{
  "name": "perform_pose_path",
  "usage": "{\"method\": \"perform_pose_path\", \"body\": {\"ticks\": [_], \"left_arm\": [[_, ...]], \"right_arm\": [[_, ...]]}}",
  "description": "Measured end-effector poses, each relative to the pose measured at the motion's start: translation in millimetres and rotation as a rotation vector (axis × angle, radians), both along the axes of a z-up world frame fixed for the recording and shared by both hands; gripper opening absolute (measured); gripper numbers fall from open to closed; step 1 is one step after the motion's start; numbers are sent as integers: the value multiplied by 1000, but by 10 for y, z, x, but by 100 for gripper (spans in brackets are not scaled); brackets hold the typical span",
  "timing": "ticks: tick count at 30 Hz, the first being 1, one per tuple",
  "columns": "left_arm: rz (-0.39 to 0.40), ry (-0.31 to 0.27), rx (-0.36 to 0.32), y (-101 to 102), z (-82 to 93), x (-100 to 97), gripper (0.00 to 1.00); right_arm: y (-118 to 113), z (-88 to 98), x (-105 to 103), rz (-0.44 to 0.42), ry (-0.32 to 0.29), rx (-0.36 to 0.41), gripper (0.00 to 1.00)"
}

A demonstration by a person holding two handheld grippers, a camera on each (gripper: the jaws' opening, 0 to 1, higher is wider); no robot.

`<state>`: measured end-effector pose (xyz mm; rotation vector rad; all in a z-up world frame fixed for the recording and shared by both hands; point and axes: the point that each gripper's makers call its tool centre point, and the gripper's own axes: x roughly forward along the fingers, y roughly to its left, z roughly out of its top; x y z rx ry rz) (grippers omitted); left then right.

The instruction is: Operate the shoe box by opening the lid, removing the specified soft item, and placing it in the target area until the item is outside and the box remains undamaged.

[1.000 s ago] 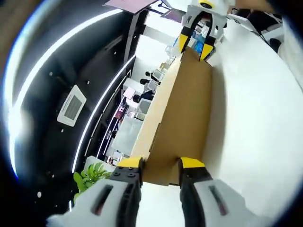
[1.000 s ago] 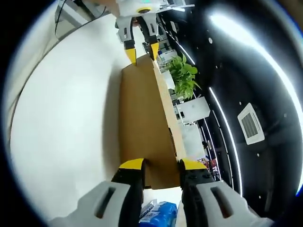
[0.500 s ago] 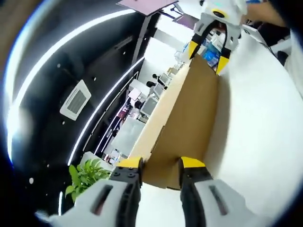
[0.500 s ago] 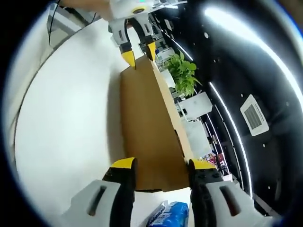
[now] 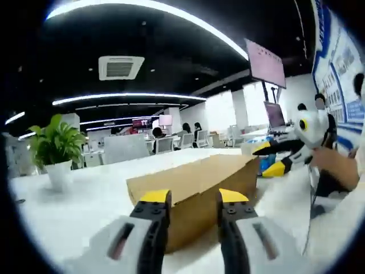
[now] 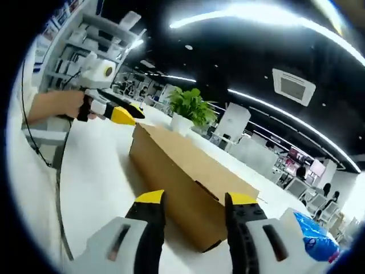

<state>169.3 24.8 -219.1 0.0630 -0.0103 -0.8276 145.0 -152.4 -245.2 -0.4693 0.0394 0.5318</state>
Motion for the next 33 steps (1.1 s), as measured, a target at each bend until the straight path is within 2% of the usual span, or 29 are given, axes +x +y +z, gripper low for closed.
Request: {"method": "perform_pose_path", "body": {"ticks": [2, 3, 5, 7, 9, 11, 12, 14, 17, 21, 23, 24, 25, 26, 27, 28, 30, 33], "left_arm": [[9, -9, 42, -46, -23, 4, 49], [9, -8, 44, -59, -29, 4, 54], [7, 5, 30, -84, -43, 4, 66], [17, 6, 18, -91, -47, 11, 73], [30, 9, 28, -74, -76, 18, 73], [40, 10, 36, -56, -91, 27, 74], [45, 16, 41, -44, -107, 31, 75], [60, 13, 37, -13, -102, 48, 78], [90, 22, 27, 58, -105, 87, 79], [128, 44, 20, 177, -156, 159, 78], [170, 81, 9, 289, -222, 232, 78], [174, 88, 3, 302, -232, 242, 76], [184, 123, -24, 342, -262, 284, 73], [185, 126, -28, 349, -259, 299, 71], [193, 120, -36, 359, -242, 317, 72], [205, 116, -46, 370, -228, 328, 74], [204, 106, -41, 359, -212, 333, 78], [229, 99, -22, 381, -229, 381, 77]], "right_arm": [[32, 46, 7, 6, -8, 54, 47], [55, 36, 4, 16, 10, 77, 52], [52, 57, 20, 8, 17, 128, 59], [32, 73, 30, -6, 20, 151, 64], [12, 161, 32, -17, 8, 231, 75], [-5, 188, 34, -20, 21, 269, 84], [-19, 199, 28, -24, 61, 337, 85], [-60, 244, 33, -26, 61, 386, 85], [-87, 227, 51, -32, 62, 384, 85], [-124, 84, 128, -70, 76, 333, 85], [-147, 7, 170, -95, 94, 320, 83], [-142, -31, 195, -97, 103, 302, 79], [-147, -51, 203, -102, 111, 292, 76], [-181, -34, 242, -131, 98, 282, 75], [-201, 31, 268, -140, 60, 284, 77], [-203, 61, 272, -139, 51, 296, 78], [-215, 96, 287, -134, 65, 323, 78], [-252, 84, 317, -140, 72, 320, 78]]}}
